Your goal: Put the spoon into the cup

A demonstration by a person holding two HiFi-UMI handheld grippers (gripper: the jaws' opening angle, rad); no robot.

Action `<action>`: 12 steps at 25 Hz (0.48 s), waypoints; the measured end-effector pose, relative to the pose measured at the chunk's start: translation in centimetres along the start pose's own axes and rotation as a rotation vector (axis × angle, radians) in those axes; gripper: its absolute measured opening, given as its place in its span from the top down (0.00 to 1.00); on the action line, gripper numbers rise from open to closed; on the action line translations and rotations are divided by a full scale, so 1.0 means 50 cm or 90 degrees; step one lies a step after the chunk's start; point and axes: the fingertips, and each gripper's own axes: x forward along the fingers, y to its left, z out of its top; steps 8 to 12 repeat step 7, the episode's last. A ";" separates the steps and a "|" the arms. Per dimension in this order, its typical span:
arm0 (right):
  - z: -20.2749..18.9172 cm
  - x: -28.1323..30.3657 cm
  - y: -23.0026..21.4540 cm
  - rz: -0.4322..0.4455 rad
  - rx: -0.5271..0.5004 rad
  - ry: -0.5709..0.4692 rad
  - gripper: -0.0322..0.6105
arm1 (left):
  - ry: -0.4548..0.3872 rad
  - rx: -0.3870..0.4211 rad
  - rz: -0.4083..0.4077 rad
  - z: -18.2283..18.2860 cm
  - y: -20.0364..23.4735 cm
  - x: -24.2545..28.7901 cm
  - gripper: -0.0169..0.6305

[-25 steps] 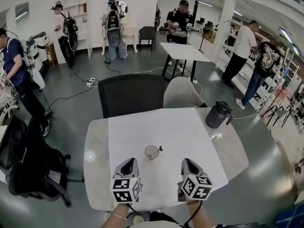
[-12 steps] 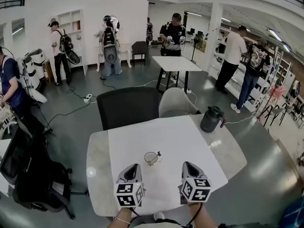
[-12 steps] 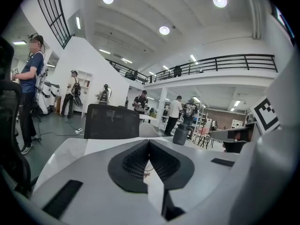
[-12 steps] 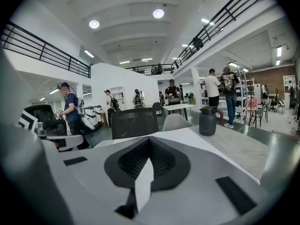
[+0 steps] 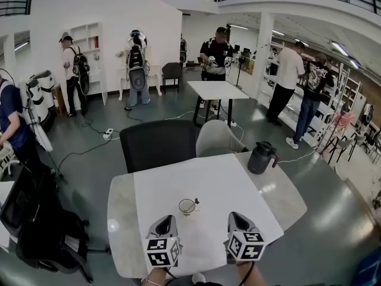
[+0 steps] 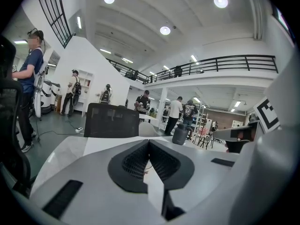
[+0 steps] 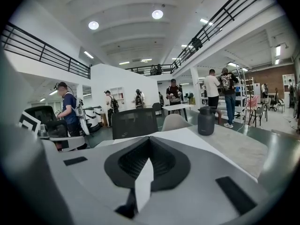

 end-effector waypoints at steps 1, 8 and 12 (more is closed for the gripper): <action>0.000 -0.001 -0.001 0.001 -0.002 0.000 0.90 | 0.000 -0.001 0.000 -0.002 -0.002 0.001 0.95; 0.011 -0.006 -0.015 0.003 -0.006 -0.001 0.90 | 0.004 -0.008 0.004 -0.008 -0.015 0.010 0.95; 0.011 -0.006 -0.015 0.003 -0.006 -0.001 0.90 | 0.004 -0.008 0.004 -0.008 -0.015 0.010 0.95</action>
